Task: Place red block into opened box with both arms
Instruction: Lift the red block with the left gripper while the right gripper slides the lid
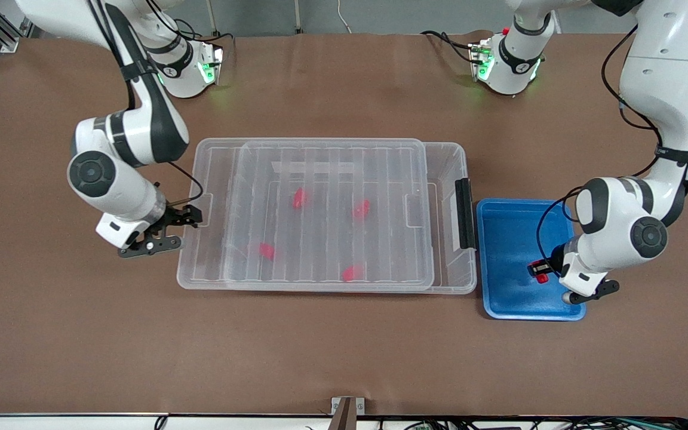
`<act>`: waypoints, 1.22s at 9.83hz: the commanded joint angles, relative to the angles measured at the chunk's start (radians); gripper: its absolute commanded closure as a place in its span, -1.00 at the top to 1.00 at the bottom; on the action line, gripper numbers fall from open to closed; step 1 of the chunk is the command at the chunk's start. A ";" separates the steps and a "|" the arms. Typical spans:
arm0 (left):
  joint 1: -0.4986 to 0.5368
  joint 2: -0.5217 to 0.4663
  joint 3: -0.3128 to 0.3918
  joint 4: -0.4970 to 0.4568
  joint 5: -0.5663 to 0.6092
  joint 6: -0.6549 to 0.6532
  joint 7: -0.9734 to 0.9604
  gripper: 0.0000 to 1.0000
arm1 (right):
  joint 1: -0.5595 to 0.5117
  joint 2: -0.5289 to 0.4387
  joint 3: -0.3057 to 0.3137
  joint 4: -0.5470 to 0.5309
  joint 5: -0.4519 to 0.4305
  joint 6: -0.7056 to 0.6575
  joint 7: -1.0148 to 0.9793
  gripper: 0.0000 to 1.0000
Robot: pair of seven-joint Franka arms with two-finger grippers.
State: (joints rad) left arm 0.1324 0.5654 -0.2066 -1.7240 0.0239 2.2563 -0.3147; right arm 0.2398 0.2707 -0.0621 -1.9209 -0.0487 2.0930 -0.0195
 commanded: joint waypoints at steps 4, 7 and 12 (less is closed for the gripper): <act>-0.010 -0.223 -0.155 -0.022 0.024 -0.271 -0.117 -0.95 | -0.102 -0.015 0.005 0.011 -0.039 -0.094 -0.098 1.00; -0.032 -0.225 -0.310 -0.022 0.024 -0.281 -0.421 -0.97 | -0.164 -0.015 0.004 0.031 -0.039 -0.117 -0.186 1.00; -0.200 -0.127 -0.313 -0.035 0.103 -0.193 -0.644 -0.97 | -0.175 -0.010 0.005 0.147 -0.022 -0.230 -0.112 1.00</act>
State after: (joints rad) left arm -0.0532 0.3850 -0.5187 -1.7372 0.1001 2.0152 -0.9198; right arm 0.0672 0.2677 -0.0691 -1.8417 -0.0634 1.9437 -0.1898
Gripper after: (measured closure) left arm 0.652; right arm 0.000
